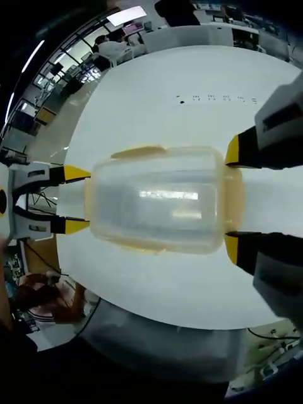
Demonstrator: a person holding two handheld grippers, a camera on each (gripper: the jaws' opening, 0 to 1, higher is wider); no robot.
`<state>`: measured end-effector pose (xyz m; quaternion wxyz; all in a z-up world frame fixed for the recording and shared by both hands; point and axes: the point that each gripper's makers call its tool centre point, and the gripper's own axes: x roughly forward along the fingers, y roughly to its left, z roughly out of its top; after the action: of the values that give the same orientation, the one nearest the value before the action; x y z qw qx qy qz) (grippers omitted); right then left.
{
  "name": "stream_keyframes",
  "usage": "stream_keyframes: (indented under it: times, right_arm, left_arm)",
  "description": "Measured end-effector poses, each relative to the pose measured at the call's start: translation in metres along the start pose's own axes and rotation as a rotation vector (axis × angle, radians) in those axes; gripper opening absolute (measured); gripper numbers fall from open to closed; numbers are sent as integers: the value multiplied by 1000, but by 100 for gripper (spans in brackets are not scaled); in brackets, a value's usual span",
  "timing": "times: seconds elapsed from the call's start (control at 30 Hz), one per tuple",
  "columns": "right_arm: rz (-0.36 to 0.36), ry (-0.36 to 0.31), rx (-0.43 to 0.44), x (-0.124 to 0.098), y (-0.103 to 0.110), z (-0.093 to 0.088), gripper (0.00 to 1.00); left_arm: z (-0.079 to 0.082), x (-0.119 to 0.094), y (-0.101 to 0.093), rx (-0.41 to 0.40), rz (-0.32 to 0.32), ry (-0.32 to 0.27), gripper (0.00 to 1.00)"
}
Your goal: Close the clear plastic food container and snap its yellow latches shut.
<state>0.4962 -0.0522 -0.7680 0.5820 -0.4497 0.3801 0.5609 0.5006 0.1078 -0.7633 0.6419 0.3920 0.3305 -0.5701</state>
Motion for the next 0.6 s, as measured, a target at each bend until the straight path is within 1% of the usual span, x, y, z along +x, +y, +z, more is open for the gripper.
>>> stream_keyframes:
  times: [0.13, 0.23, 0.37, 0.43, 0.6]
  right_arm:
    - [-2, 6, 3, 2, -1, -5, 36]
    - [5, 6, 13, 9, 0, -10, 36]
    - [12, 17, 20, 17, 3, -14, 36]
    - [11, 13, 19, 18, 4, -14, 36]
    - [10, 22, 2, 25, 2, -14, 36]
  left_arm:
    - [1, 7, 1, -6, -9, -1, 36]
    - [0, 14, 1, -2, -17, 1, 36]
    - [0, 18, -1, -1, -25, -1, 36]
    - [-2, 19, -1, 3, -23, 7, 36]
    - [-8, 27, -2, -12, -20, 3, 36]
